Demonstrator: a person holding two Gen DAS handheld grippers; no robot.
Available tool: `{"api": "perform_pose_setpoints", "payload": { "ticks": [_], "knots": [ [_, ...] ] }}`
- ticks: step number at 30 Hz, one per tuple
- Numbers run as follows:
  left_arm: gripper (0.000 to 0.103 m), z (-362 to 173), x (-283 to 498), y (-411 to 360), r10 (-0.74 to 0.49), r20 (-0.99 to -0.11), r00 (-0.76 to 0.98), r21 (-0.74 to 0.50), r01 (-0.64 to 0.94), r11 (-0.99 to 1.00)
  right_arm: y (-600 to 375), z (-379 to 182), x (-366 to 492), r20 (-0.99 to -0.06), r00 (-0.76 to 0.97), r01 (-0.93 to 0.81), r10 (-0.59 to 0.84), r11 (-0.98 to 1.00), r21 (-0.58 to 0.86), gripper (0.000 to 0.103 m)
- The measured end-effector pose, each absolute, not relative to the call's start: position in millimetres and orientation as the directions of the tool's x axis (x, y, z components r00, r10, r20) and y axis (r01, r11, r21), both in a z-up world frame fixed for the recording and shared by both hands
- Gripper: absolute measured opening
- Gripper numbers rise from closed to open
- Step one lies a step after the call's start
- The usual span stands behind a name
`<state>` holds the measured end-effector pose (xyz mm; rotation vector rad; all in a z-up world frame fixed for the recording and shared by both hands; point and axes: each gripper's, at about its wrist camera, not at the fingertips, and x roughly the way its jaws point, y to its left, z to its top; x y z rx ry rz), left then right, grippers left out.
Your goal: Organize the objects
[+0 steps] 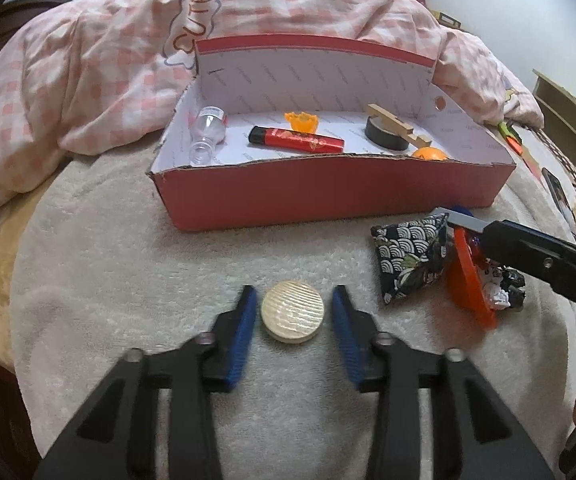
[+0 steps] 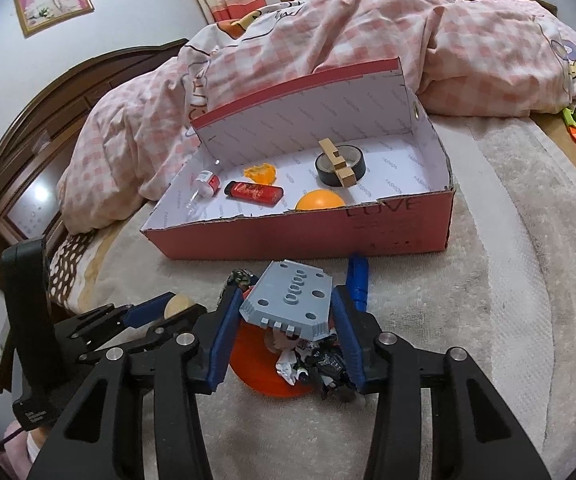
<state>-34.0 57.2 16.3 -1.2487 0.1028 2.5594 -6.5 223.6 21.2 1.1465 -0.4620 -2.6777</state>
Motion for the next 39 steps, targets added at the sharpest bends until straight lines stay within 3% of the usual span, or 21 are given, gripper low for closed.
{"api": "perform_pose_setpoints", "payload": {
  "ticks": [39],
  "knots": [
    [0.031,72.6,-16.0,40.4,0.253,-0.704,-0.664,-0.11,-0.251,-0.962,225.3,67.8,26.0,-0.566,-0.76,0.134,-0.319,-0.929,0.344,0.046]
  ]
}}
